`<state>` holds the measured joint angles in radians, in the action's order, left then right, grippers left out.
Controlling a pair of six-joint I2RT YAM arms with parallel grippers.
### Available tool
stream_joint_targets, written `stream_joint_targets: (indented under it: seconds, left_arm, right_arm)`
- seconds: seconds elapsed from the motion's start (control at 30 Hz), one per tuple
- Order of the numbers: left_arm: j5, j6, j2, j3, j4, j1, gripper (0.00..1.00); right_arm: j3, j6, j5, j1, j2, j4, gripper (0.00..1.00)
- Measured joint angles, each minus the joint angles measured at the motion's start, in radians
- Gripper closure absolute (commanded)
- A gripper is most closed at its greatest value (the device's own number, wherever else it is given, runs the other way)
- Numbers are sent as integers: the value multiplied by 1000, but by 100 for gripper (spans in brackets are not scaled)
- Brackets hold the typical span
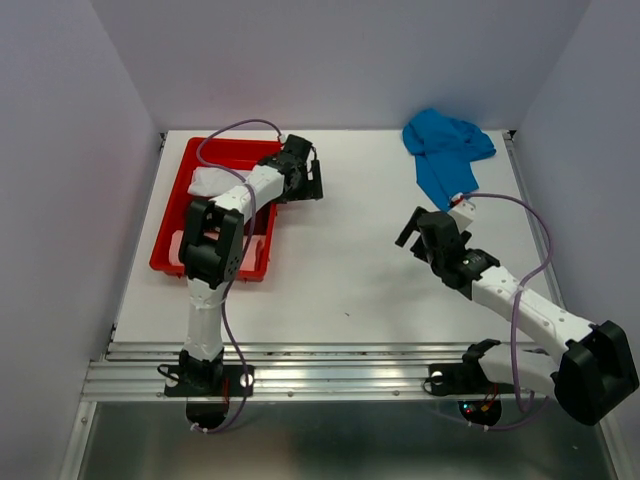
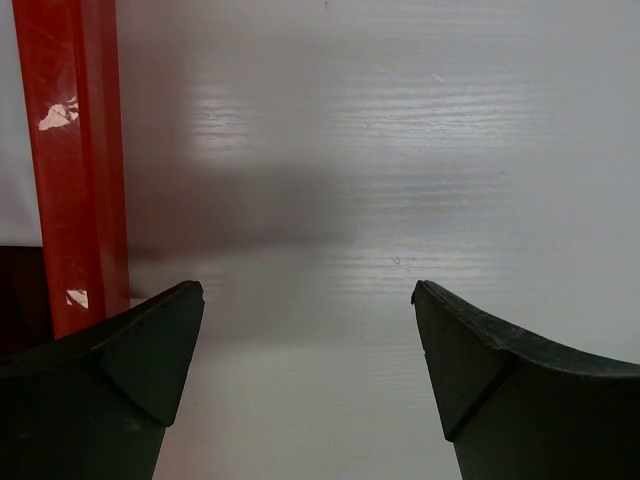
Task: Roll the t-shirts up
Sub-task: Move the bin to the center of the board.
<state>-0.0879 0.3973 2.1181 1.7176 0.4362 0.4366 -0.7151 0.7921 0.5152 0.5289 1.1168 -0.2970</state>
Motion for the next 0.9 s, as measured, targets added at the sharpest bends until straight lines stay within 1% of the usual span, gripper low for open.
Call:
stream_joint_targets:
  seconds: [0.3, 0.37, 0.5, 0.53, 0.57, 0.63, 0.67, 0.77, 0.9]
  left_arm:
    - [-27, -24, -4, -8, 14, -50, 2]
    - [-37, -38, -6, -9, 22, -68, 2]
    - [-52, -68, -16, -9, 37, -84, 2]
    - [-54, -76, -21, -10, 41, -85, 2]
    - [-55, -82, -25, -10, 43, -85, 2]
    - [-56, -94, -35, -14, 45, -86, 2]
    - [-54, -98, -42, -19, 45, -87, 2]
    - [-39, -107, -59, -34, 44, -92, 2]
    - [-1, -116, -80, -41, 45, -100, 2]
  right_arm:
    - [10, -14, 23, -6, -5, 12, 0]
    - [-8, -32, 21, -40, 27, 13, 0]
    - [-107, -71, -30, -215, 167, 13, 0]
    - [-150, -85, -47, -264, 223, 21, 1]
    - [-196, -98, -63, -317, 279, 22, 5]
    - [-266, -115, -97, -386, 360, 24, 9]
    - [-305, -122, -113, -415, 407, 27, 11]
    - [-424, -145, -146, -475, 537, 27, 12]
    - [-615, -161, -176, -512, 733, 30, 14]
